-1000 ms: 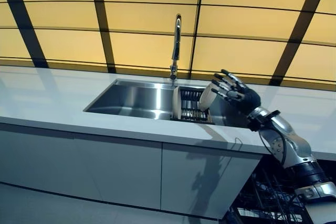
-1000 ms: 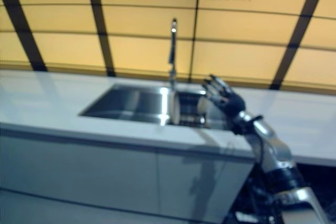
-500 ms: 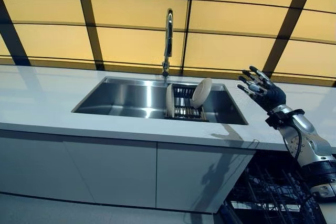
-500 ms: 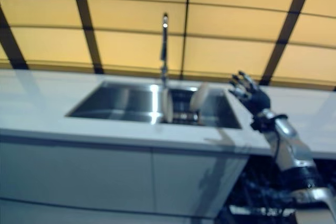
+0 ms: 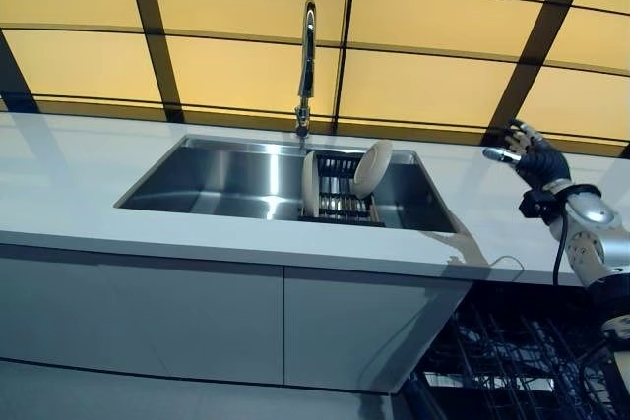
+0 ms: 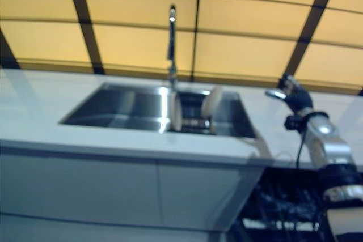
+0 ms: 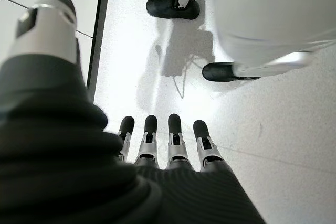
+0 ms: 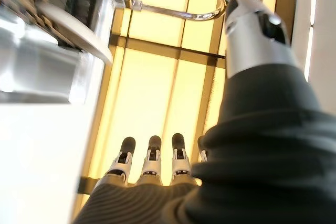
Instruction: Take plates into dishwasher
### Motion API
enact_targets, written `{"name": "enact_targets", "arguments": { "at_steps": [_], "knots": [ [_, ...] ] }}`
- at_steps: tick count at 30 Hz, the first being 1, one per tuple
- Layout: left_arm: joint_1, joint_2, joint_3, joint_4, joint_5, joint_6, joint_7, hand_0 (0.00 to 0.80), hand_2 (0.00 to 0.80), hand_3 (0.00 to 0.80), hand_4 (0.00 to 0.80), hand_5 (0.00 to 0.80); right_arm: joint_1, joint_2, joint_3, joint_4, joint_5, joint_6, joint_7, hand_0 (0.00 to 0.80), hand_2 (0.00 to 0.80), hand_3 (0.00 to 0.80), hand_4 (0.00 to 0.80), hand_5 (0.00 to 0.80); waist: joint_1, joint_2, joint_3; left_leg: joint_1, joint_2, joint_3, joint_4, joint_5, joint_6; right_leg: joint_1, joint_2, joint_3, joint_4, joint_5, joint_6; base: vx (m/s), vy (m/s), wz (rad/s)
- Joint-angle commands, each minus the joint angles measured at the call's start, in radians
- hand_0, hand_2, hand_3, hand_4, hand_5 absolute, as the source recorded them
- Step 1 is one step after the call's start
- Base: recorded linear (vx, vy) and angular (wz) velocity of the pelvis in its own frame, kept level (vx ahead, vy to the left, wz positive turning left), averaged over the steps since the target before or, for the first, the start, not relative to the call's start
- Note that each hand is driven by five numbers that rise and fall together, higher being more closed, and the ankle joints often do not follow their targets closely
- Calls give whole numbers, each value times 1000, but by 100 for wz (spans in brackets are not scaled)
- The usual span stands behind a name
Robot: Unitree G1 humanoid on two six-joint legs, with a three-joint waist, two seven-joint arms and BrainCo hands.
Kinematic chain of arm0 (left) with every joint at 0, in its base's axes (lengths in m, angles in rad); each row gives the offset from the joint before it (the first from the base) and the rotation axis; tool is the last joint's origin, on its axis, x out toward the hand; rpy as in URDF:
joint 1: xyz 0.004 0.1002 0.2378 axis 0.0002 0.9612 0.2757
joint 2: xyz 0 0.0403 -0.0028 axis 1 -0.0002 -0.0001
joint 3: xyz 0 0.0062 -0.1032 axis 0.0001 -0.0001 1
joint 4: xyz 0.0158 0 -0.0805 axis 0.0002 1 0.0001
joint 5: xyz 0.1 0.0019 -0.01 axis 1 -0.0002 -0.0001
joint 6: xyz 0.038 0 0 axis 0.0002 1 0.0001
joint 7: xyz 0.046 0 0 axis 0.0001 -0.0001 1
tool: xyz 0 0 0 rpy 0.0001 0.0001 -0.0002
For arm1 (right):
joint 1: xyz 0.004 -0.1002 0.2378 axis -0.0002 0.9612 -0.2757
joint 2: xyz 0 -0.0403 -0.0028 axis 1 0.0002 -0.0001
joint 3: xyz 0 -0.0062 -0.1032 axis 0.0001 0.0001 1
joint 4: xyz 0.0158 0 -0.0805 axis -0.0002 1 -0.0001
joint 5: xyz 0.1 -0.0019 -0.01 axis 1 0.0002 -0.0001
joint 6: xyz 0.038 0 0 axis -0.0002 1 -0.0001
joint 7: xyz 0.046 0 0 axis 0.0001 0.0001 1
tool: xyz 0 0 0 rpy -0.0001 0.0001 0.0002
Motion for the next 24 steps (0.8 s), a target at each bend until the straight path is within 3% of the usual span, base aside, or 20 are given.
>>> {"name": "enact_targets", "arguments": {
  "at_steps": [1,2,4,6,8,9,11,24],
  "knots": [
    [-11,19,-16,-17,-33,0,7,0,0,0,0,0,-43,25,26,-3,-53,-21,-72,0,0,0,0,0,42,-35,17,-192,-5,-41,35,324,16,159,-117,122,-70,-23,59,221,193,-72],
    [-4,18,-24,-19,-53,-2,8,0,0,0,0,0,-42,51,31,16,-55,-32,-78,0,0,0,0,0,68,-16,34,-177,5,-24,-138,326,16,203,-100,131,-87,-34,75,253,207,-27],
    [1,19,-30,-20,-65,-9,5,0,0,0,0,0,-55,64,42,47,-57,-44,-69,0,0,0,0,0,90,4,41,-176,20,15,-335,359,9,238,-83,133,-103,-47,86,240,179,-15],
    [-7,17,-50,-54,-59,14,9,0,0,0,0,0,-34,59,31,17,-24,-29,-66,0,0,0,0,0,99,3,43,-159,-16,6,-413,320,33,264,-98,148,-86,-87,92,155,172,-100],
    [-18,16,-67,-57,-73,13,17,0,0,0,0,0,-11,56,12,-5,-40,-19,-49,0,0,0,0,0,83,5,28,-130,-21,15,-434,294,46,249,-111,152,-77,-92,100,86,129,-23],
    [-31,22,-68,-51,-75,18,15,0,0,0,0,0,10,45,-3,-9,-34,-23,-26,0,0,0,0,0,76,3,16,-85,-26,7,-470,281,48,232,-132,127,-77,-77,124,100,42,9],
    [-42,29,-61,-37,-77,12,27,0,0,0,0,0,12,27,-14,16,-10,-29,25,0,0,0,0,0,74,-3,3,-40,-19,3,-504,270,47,219,-150,103,-83,-68,140,94,4,-30],
    [-20,37,-72,-21,-41,-7,9,0,0,0,0,0,-29,18,-3,28,45,-7,21,0,0,0,0,0,99,-23,-34,-41,-14,-7,-513,258,44,232,-161,72,-119,-72,141,56,-14,12]
  ]
}}
